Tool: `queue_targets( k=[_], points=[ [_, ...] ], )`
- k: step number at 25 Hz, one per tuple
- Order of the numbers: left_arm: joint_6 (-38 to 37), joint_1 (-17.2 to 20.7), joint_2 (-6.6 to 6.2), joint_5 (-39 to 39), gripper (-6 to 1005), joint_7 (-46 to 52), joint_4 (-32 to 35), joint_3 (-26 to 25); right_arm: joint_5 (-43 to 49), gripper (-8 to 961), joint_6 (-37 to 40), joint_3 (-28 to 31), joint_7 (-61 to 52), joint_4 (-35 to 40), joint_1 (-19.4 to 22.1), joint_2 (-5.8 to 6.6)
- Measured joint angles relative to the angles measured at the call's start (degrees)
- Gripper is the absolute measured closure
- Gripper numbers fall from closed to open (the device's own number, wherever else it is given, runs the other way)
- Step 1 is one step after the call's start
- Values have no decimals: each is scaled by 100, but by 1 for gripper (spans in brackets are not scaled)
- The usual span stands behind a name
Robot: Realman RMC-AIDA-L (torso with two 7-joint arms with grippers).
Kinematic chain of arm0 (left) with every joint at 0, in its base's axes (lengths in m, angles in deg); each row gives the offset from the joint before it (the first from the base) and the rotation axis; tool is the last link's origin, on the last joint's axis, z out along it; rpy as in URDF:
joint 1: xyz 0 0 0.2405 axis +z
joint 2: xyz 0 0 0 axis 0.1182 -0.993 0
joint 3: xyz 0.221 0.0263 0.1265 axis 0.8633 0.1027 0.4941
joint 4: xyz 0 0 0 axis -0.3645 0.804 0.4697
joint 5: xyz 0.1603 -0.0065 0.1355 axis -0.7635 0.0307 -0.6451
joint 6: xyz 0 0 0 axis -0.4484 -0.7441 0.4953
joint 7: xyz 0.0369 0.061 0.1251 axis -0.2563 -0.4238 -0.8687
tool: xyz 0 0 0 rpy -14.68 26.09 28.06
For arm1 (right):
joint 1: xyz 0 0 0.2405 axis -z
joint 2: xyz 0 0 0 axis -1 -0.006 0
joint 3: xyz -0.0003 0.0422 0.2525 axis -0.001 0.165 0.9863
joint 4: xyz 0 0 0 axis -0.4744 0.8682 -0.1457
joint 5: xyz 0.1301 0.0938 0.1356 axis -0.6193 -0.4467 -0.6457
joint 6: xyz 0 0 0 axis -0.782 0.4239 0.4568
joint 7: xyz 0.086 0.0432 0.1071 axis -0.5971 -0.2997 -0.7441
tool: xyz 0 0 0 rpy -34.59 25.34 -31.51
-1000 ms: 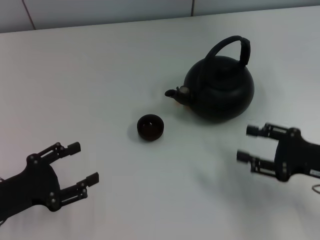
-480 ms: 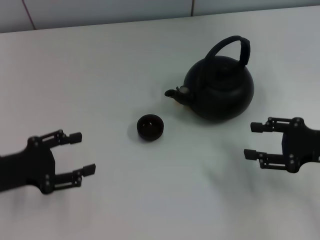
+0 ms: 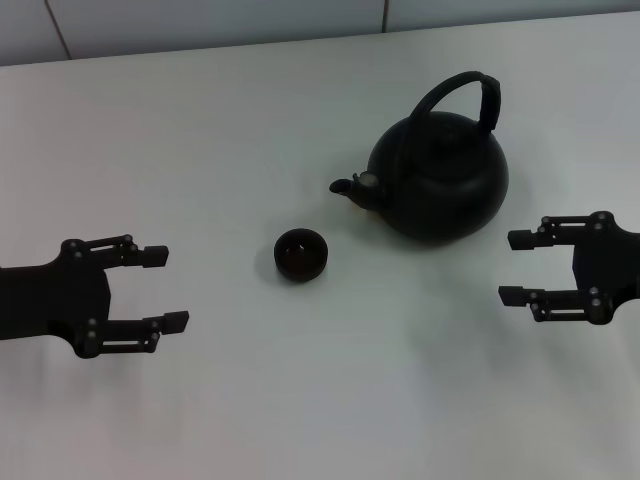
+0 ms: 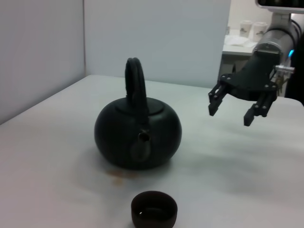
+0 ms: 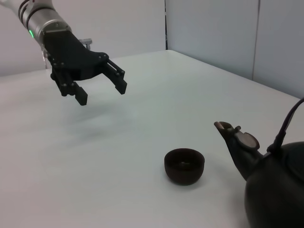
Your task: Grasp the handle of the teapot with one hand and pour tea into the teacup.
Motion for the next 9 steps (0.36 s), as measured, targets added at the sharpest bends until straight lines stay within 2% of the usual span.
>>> queue_targets(
  k=[9],
  points=[
    [-5,-20,27,-31,199,0,6,11,70,274,-25,0,-1,9,-90,-18]
  ],
)
